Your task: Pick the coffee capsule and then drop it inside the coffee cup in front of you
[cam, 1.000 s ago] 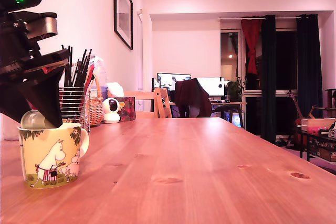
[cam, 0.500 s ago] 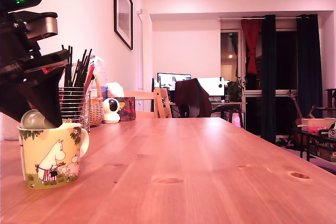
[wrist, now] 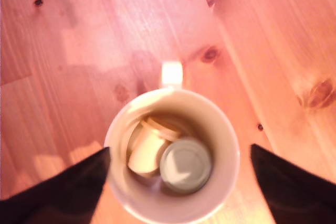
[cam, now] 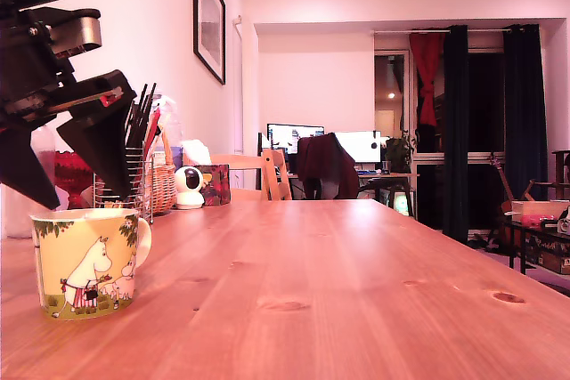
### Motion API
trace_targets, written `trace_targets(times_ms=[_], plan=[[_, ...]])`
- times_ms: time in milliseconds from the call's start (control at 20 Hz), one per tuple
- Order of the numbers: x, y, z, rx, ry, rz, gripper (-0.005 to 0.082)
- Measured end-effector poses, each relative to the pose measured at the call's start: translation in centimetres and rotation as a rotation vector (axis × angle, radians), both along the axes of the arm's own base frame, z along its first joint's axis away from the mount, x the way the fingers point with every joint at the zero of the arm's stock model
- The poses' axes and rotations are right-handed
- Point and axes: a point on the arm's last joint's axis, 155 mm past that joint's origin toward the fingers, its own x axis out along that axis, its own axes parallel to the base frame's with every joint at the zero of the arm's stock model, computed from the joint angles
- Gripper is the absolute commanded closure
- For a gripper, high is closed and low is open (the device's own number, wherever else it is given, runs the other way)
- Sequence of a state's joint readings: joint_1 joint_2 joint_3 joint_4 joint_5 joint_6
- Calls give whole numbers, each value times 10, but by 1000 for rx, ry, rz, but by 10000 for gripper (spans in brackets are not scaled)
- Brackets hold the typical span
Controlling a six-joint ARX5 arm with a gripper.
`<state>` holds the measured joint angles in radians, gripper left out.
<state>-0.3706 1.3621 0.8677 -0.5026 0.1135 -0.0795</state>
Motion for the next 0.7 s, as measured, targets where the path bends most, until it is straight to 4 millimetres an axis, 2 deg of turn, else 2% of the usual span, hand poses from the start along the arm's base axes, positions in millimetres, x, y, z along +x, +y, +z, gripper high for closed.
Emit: trace_targets(times_ms=[100, 250, 300, 350, 450, 500, 550, 700], plan=[[-2, 0, 2, -4, 2, -3, -20], [-3, -1, 15, -21, -33, -5, 16], [-3, -1, 22, -28, -51, -6, 78], [-5, 0, 27, -32, -65, -10, 201], [-12, 2, 35, -33, -70, -14, 656], [-16, 4, 36, -25, -71, -25, 803], [-18, 4, 38, -18, -76, -37, 772], [-18, 5, 46, -26, -103, -39, 793]])
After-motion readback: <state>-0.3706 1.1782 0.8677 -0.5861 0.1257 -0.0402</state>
